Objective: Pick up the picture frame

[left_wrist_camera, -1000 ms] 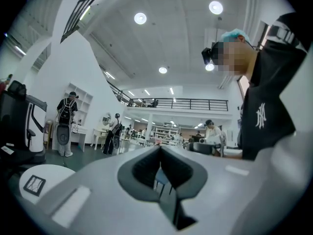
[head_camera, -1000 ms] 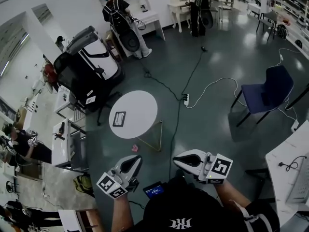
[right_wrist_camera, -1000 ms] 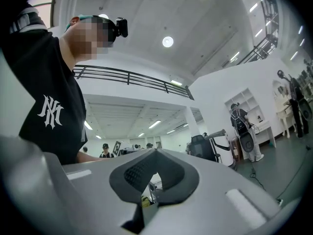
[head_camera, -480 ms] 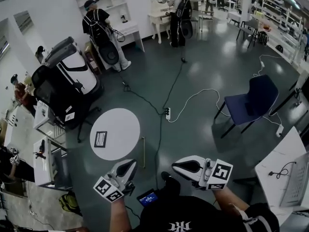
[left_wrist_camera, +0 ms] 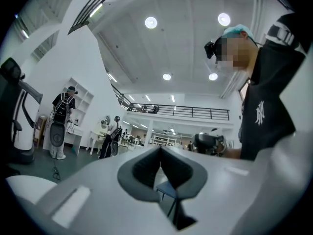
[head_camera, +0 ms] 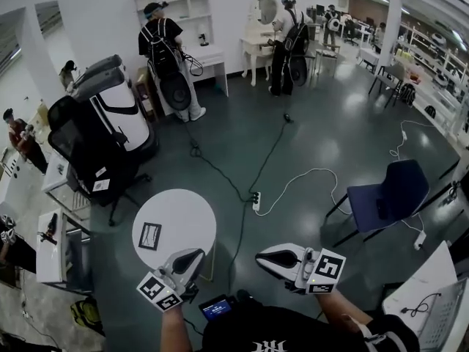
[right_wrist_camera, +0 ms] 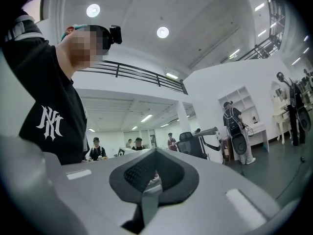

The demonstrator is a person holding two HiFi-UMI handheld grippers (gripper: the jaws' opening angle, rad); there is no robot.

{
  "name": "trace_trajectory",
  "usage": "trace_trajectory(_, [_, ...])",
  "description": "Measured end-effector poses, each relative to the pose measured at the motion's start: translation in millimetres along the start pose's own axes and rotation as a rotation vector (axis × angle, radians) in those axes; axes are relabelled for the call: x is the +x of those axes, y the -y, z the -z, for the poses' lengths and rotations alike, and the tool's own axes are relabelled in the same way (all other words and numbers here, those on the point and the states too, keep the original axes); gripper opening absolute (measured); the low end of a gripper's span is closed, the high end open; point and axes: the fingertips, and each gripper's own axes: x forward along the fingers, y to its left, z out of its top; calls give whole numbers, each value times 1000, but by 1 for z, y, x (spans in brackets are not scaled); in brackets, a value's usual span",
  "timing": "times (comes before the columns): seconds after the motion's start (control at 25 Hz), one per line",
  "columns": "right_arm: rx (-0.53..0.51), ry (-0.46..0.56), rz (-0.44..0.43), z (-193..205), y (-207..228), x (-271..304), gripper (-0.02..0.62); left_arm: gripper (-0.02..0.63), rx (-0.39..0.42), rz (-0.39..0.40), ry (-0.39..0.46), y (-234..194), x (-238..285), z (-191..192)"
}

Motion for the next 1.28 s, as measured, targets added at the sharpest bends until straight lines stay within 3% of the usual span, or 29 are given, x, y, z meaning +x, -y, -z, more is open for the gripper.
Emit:
trace_trajectory(0.2, [-25,-35,-76,-19,43,57,2,3,-6,-42,47,-55,6,-22])
trace_trajectory(0.48, [-49,-52,-180,-31,72,119,2,3,8,-89,83,-111,4,-38])
trace_trajectory(0.96, [28,-116,-265,-1,99,160,2,3,-32,-219,76,-151,-25,-20])
trace_trajectory(1.28, [43,-119,-414,9,128,210,2,3,-2,-362,81,-189,-43,-19])
